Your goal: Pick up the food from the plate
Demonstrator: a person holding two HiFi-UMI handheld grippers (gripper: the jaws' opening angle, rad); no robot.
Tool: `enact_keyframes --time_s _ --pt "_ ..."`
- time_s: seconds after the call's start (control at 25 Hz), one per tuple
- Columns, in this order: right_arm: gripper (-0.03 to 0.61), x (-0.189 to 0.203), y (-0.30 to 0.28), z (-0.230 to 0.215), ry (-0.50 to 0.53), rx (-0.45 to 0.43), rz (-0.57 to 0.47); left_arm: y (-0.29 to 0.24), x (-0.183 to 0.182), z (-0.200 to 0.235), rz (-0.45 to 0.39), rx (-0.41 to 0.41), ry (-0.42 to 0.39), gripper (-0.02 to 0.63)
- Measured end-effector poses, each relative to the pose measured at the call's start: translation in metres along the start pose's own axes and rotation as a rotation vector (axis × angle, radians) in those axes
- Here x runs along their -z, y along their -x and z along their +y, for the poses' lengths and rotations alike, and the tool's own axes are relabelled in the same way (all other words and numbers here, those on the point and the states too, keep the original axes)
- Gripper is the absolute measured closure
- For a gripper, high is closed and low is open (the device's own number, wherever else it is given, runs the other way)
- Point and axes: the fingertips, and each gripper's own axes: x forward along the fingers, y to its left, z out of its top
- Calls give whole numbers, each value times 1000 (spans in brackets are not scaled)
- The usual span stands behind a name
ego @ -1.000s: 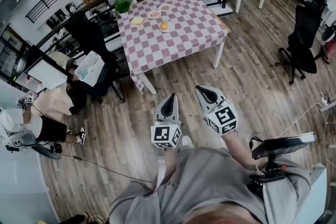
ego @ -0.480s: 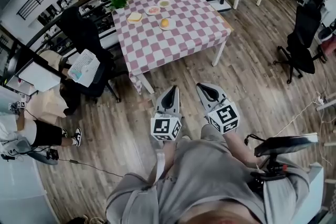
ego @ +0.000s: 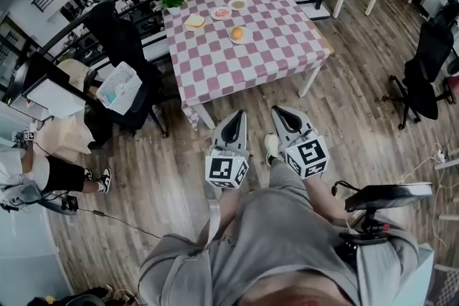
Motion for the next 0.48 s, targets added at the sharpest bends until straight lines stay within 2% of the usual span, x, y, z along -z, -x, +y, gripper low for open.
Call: enact_keyframes --time_s 0.2,0.48 --pt "564 0 -59 -46 -3 -30 -24 -55 2 34 -7 -45 -24 604" --pt "563 -22 -141 -123 30 -55 -63 -148 1 75 -5 -90 -52 604"
